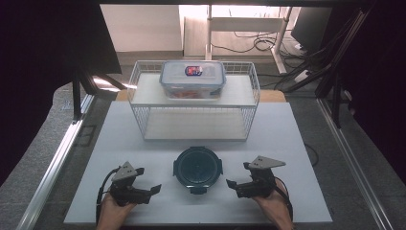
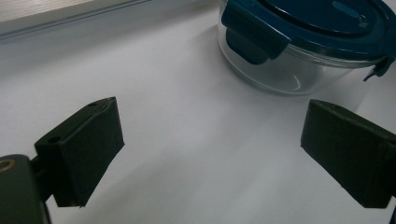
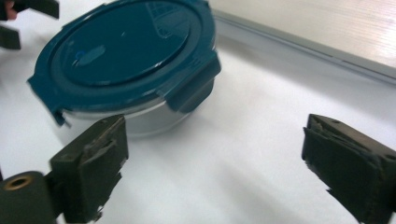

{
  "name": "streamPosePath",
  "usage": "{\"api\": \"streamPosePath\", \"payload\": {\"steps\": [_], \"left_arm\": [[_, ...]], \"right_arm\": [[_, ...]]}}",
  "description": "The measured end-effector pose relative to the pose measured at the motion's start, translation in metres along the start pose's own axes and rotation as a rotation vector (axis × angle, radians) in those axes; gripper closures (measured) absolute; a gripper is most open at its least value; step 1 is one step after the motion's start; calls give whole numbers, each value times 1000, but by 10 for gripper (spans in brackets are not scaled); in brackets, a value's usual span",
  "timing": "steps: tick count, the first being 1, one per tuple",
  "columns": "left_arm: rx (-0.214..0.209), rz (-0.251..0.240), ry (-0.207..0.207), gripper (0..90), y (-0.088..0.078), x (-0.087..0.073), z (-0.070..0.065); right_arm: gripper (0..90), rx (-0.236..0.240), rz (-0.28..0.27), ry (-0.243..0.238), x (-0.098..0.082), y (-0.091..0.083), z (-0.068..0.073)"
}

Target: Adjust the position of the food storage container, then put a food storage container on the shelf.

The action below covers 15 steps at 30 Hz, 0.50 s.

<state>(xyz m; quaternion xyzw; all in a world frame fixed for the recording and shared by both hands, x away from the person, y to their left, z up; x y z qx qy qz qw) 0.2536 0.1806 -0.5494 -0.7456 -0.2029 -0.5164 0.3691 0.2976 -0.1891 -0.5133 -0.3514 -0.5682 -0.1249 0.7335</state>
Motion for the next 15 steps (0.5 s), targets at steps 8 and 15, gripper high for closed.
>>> {"api": "streamPosePath", "payload": {"steps": [8, 15], "left_arm": [[-4, -3, -12, 46, 0, 0, 0], [3, -18, -4, 41, 2, 0, 0]], "right_arm": [[33, 17, 16, 5, -7, -1, -1], [30, 22, 13, 10, -6, -1, -5]]}}
Point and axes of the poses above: each handheld gripper's, and its own axes: y roughly forward along the jaws, x roughly out of its top, z roughly to its left, the point moved 4 cm from there along y, roughly forward along the jaws, and after that the axes turned 15 degrees about -z, right-handed, at the moved point
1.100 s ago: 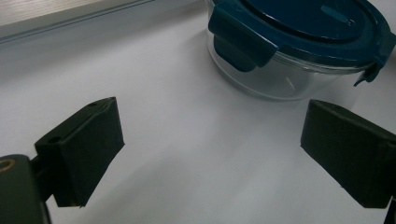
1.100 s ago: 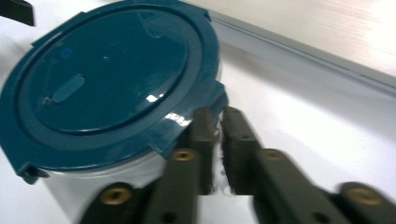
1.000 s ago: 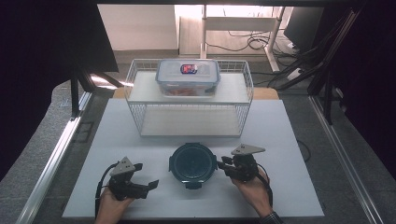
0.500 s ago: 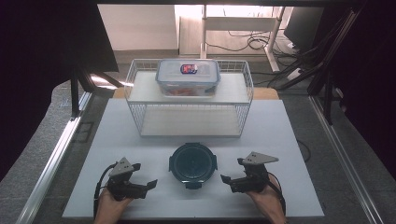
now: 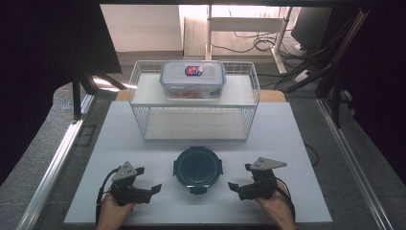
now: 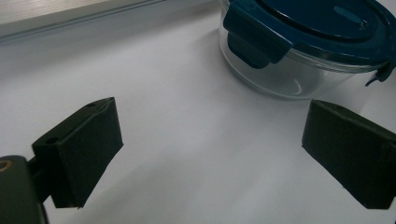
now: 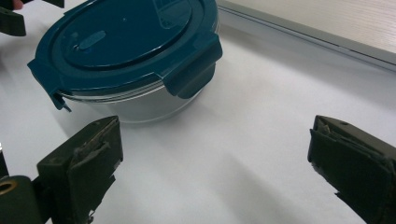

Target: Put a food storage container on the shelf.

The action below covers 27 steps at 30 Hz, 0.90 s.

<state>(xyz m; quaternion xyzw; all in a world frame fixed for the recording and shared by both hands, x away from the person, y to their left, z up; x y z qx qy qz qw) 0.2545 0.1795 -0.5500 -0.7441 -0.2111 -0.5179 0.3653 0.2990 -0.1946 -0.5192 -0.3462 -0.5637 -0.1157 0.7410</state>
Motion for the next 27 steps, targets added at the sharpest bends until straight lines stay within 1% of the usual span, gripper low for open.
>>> {"api": "streamPosePath", "payload": {"steps": [3, 4, 6, 10, 11, 12, 13, 15, 16, 17, 18, 20, 21, 22, 23, 24, 27], "left_arm": [[-4, -2, -1, 42, 0, 1, 0], [-11, 0, -8, 42, 1, 2, -1], [-20, 0, -21, 42, 2, 4, -1], [-38, -10, -45, 38, 4, 10, -3], [-50, -18, -57, 34, 5, 13, -3], [-72, -31, -71, 31, 6, 16, -3], [-86, -28, -81, 32, 9, 21, -4], [-94, -25, -58, 32, 14, 26, -7], [-97, -18, -55, 37, 17, 28, -8], [-97, -18, -55, 39, 17, 28, -8], [-104, 6, -35, 47, 24, 31, -11], [-114, 25, -31, 60, 31, 34, -13], [-114, 25, -31, 67, 31, 34, -13], [-134, 36, -45, 78, 39, 37, -14], [-134, 36, -45, 87, 39, 37, -14], [-149, 43, -52, 98, 47, 41, -16], [-163, 55, -58, 106, 60, 46, -18]], "right_arm": [[30, 4, 1, 6, 0, 0, 0], [30, 15, -5, 15, 2, 1, 1], [30, 26, -13, 15, 5, 3, 2], [31, 36, -27, 29, 11, 6, 5], [27, 41, -28, 35, 13, 8, 6], [20, 45, -26, 42, 15, 10, 7], [16, 50, -11, 70, 17, 14, 7], [18, 57, 12, 99, 19, 18, 7], [24, 53, 29, 104, 20, 20, 8], [24, 53, 29, 104, 20, 20, 8], [37, 66, 55, 104, 20, 24, 9], [63, 80, 74, 127, 22, 27, 10], [80, 86, 75, 128, 24, 28, 10], [96, 87, 68, 137, 26, 31, 9], [96, 87, 68, 137, 26, 31, 9], [115, 93, 55, 136, 30, 34, 7], [142, 106, 61, 148, 34, 40, 4]]}}
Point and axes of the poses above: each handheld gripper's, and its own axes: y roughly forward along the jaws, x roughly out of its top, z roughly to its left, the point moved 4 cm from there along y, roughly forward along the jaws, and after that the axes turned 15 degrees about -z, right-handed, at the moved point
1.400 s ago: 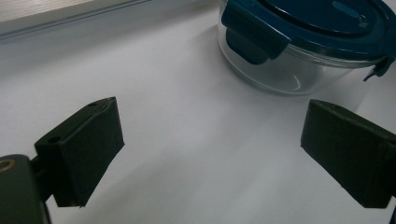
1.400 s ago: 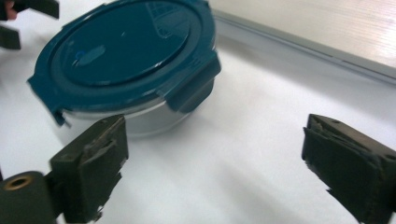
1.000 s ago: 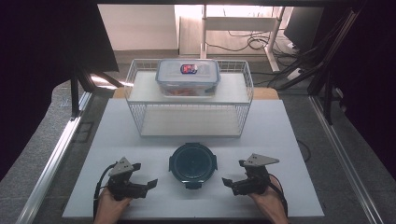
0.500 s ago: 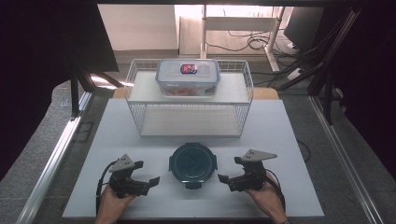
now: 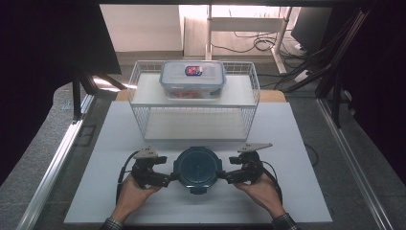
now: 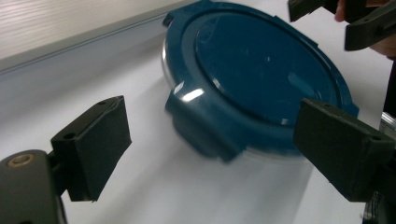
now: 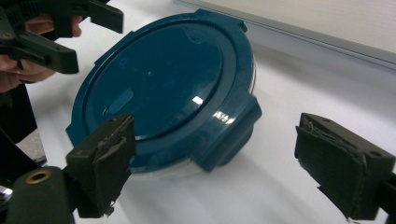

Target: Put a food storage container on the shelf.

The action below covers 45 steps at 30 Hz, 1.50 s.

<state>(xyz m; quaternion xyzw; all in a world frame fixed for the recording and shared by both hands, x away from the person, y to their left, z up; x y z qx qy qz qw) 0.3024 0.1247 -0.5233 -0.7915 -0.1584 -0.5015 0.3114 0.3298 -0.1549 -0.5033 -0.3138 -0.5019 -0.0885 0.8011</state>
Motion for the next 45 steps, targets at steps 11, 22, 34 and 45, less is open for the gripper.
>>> {"api": "streamPosePath", "payload": {"steps": [11, 22, 34, 45], "left_arm": [[-135, 75, -171, 198, 16, -6, 8], [-142, 73, -318, 415, 2, -13, 12], [-178, 87, -465, 394, 3, -22, 14], [-169, 78, -410, 473, -4, -16, 3]], "right_arm": [[290, 60, 62, 163, -3, 21, -13], [573, 63, 65, 187, 0, 9, -11], [477, 127, 140, 300, -1, 22, -23], [607, 118, 148, 399, -1, 11, -22]]}}
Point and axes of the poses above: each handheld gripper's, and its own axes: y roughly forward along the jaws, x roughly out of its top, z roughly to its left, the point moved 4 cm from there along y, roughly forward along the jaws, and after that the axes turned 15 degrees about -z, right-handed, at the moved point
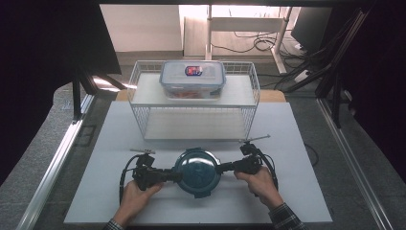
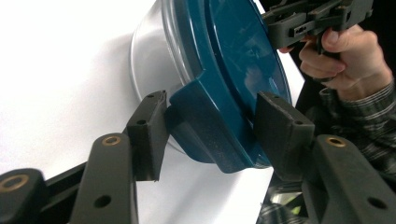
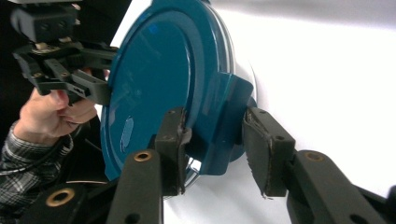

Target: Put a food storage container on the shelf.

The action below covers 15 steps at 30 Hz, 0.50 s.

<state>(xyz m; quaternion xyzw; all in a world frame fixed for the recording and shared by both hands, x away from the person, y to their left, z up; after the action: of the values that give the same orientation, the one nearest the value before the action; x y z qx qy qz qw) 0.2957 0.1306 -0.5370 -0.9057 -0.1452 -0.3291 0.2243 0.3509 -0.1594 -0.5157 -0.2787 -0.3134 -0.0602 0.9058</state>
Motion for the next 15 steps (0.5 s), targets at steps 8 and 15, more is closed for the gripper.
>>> {"api": "streamPosePath", "payload": {"steps": [8, 15], "left_arm": [[-10, -47, 171, 521, 0, 1, -21], [-40, -59, 228, 528, 0, 0, -22]], "right_arm": [[612, -76, -16, -117, -16, -18, 16], [555, 13, -50, -109, -17, -21, 6]]}}
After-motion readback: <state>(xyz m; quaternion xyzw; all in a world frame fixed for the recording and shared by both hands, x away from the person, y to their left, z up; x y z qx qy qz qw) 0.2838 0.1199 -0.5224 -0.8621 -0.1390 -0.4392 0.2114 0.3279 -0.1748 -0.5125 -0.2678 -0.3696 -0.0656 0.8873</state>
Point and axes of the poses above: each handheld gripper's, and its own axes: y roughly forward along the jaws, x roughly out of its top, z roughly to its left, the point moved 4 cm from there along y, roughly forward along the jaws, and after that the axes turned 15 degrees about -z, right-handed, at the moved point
